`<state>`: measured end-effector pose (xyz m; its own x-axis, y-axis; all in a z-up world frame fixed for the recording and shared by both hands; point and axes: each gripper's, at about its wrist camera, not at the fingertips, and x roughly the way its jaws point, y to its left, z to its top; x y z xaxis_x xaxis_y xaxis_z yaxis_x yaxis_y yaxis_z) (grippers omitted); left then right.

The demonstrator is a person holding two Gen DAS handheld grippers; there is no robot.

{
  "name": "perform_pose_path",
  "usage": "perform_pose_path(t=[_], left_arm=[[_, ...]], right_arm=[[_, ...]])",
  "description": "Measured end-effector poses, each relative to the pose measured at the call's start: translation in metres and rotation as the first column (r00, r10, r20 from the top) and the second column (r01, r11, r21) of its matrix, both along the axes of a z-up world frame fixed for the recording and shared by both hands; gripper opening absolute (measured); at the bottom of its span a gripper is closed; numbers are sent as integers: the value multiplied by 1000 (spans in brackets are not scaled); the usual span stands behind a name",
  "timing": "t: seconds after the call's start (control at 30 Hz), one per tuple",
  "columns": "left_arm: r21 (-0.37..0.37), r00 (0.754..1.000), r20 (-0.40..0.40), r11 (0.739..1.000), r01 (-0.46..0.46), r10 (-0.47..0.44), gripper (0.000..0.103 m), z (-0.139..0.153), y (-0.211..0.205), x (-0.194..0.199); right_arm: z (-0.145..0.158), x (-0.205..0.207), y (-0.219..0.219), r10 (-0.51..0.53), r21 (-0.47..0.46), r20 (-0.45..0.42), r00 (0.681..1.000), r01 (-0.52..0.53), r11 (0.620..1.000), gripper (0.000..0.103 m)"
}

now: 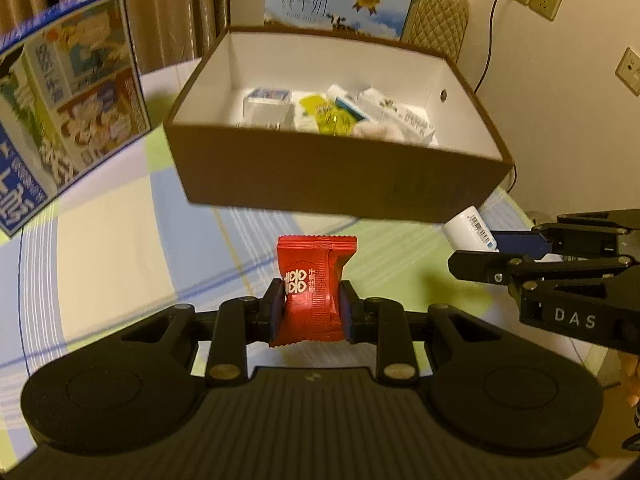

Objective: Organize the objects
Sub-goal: 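Lift both held items and carry them over the brown box, then lower both items into the brown box and open both tools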

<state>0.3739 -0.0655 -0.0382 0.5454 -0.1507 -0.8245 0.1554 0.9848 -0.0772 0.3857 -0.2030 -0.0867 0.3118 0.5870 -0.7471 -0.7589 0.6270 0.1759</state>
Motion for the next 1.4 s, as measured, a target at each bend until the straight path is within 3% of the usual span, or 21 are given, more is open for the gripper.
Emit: perform_pose_path(t=[0.33, 0.63, 1.4], left_arm=[[2, 998, 67, 1000, 3, -3, 24, 22, -14, 44], [2, 995, 100, 1000, 14, -14, 24, 31, -30, 91], [6, 1000, 14, 1000, 6, -6, 24, -7, -43, 225]], right_arm=[[27, 50, 4, -21, 63, 41, 999, 18, 998, 24], [31, 95, 17, -26, 83, 49, 998, 22, 996, 24], [-7, 205, 71, -44, 38, 16, 999, 43, 998, 24]])
